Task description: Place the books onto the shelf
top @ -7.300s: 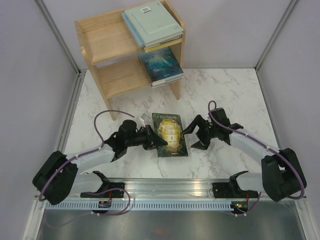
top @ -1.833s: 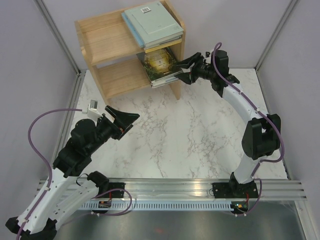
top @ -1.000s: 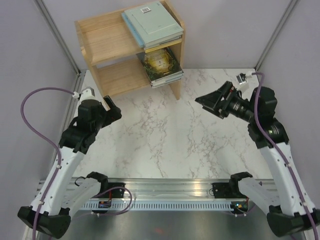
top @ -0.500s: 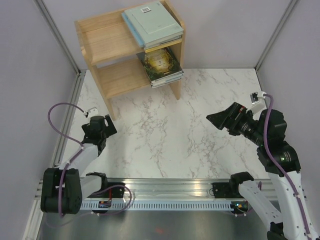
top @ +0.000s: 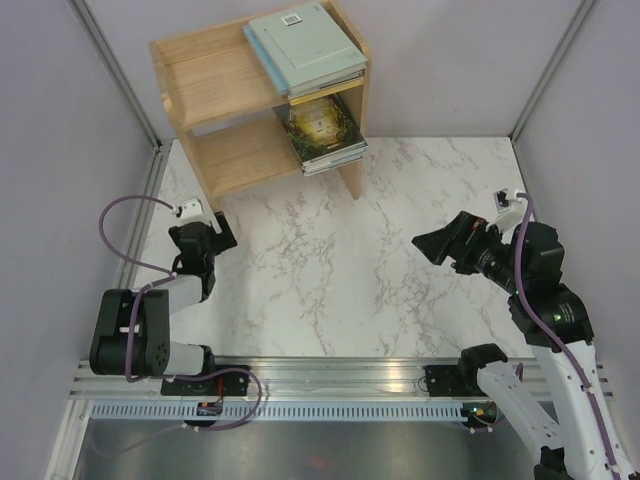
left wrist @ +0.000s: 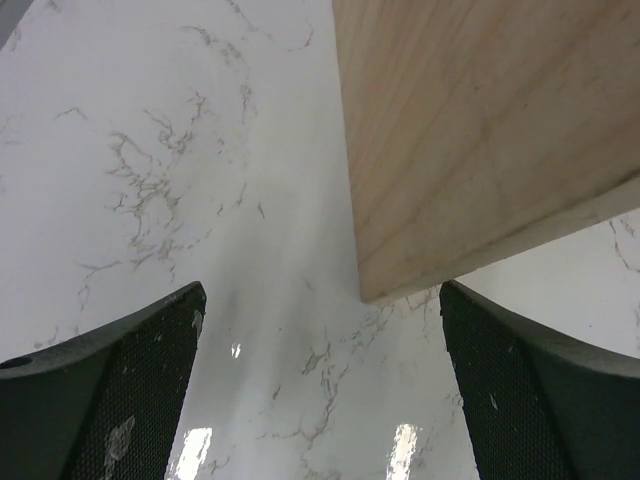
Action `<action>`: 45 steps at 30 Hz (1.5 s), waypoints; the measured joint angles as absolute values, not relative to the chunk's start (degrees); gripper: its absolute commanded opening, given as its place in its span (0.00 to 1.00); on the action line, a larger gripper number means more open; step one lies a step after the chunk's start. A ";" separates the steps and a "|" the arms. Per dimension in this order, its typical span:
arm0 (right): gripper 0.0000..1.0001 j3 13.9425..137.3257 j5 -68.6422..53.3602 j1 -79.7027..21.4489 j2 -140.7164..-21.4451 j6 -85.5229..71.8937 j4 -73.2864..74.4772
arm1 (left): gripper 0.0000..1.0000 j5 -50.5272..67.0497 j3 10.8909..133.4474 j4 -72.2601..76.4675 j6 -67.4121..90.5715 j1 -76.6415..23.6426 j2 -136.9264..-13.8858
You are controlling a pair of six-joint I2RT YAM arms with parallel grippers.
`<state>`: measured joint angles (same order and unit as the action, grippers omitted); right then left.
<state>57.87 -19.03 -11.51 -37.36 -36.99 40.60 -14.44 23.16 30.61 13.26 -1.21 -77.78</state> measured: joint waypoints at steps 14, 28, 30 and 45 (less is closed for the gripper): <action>0.98 42.92 -14.02 -11.53 -32.93 -33.19 31.92 | 1.00 -7.16 12.34 55.77 5.39 -3.92 -81.25; 0.98 21.04 3.81 -11.79 -34.72 -15.94 2.63 | 1.00 -2.22 11.64 60.40 2.22 -4.23 -82.13; 0.98 14.39 8.27 -11.79 -36.56 -12.95 -7.92 | 1.00 -2.15 11.64 60.51 2.11 -4.23 -82.13; 0.98 9.96 18.13 -9.58 -87.90 -0.99 -63.18 | 1.00 -1.34 11.66 60.64 2.02 -4.21 -82.13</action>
<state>9.96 18.13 -9.58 -87.90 -0.99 -63.18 -1.34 11.66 60.64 2.02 -4.21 -82.13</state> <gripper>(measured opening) 0.982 0.996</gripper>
